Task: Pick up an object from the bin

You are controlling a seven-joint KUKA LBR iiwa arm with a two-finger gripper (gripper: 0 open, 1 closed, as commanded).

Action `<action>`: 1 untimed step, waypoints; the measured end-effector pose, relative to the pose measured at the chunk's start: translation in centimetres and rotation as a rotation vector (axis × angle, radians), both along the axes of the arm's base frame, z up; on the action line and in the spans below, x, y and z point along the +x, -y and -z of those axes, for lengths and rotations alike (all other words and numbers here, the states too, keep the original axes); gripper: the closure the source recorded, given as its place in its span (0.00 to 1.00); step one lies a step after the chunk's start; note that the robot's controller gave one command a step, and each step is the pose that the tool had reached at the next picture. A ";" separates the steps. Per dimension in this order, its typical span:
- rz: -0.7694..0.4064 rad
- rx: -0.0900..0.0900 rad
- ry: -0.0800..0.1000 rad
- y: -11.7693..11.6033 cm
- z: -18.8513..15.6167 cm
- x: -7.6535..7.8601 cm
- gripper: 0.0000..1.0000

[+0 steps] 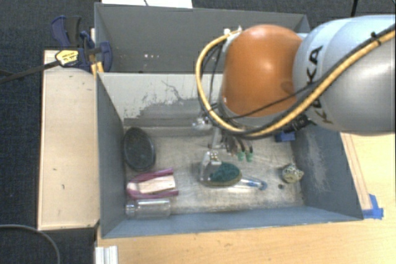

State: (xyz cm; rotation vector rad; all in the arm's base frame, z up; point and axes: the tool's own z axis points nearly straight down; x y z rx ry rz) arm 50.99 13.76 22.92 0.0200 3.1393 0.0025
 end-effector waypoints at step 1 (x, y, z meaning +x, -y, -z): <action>0.002 0.000 0.000 0.0 0.0 0.0 1.00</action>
Offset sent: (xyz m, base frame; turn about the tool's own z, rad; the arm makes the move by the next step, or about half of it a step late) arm 0.0000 0.0000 0.0000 0.0000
